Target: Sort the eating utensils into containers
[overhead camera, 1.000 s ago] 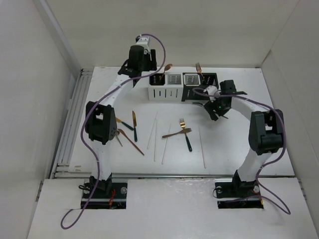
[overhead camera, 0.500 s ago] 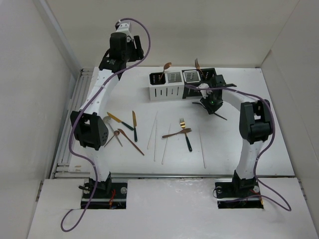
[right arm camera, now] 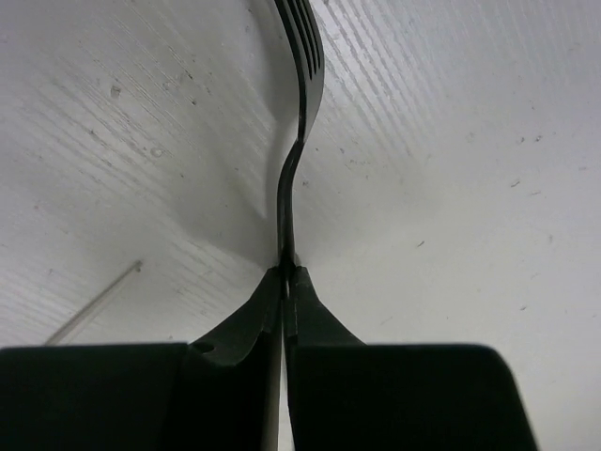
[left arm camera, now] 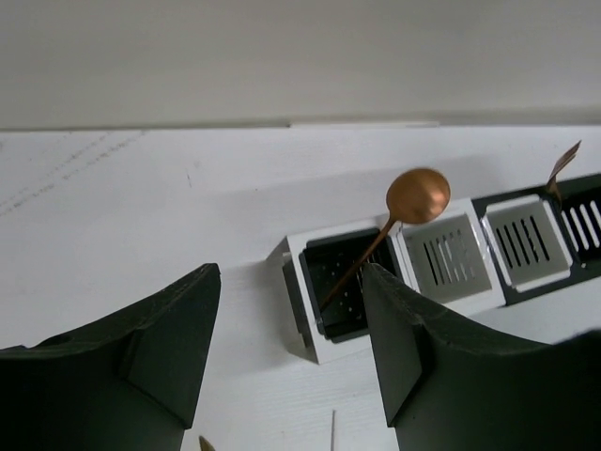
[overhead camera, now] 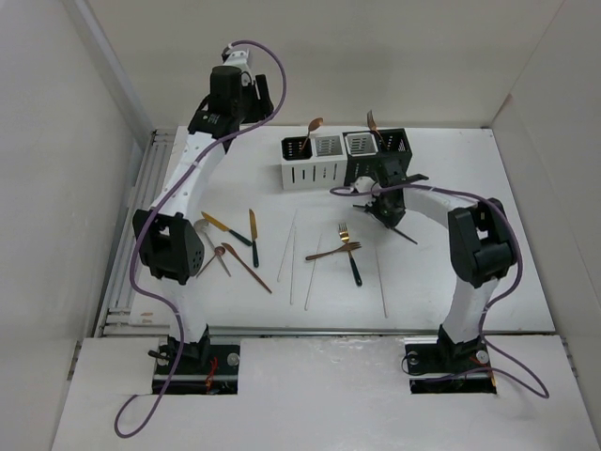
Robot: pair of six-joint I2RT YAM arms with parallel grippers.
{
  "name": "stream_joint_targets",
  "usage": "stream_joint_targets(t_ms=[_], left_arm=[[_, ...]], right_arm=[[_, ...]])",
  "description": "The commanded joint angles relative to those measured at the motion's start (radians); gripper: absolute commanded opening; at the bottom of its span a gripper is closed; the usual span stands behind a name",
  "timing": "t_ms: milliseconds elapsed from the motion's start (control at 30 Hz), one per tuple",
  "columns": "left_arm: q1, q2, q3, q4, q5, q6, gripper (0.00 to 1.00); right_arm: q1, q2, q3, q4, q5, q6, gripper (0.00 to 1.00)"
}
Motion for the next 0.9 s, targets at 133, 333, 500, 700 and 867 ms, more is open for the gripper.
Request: stream_joint_targets(t_ms=[133, 333, 500, 700, 867], left_arm=[[0.000, 0.035, -0.042, -0.060, 0.134, -0.016, 0.59], [-0.025, 0.161, 0.035, -0.116, 0.093, 0.000, 0.59], [-0.051, 0.221, 0.063, -0.092, -0.019, 0.011, 0.59], [-0.051, 0.330, 0.176, -0.119, -0.018, 0.072, 0.48], [-0.051, 0.376, 0.196, -0.132, 0.005, 0.082, 0.17]], right_arm=[[-0.058, -0.198, 0.020, 0.053, -0.108, 0.062, 0.00], [-0.058, -0.355, 0.006, 0.147, -0.138, 0.134, 0.00], [-0.097, -0.473, -0.017, 0.436, -0.219, 0.299, 0.00], [-0.174, -0.432, 0.035, 0.800, -0.219, 0.643, 0.00], [-0.219, -0.266, 0.129, 0.981, -0.176, 0.757, 0.00]])
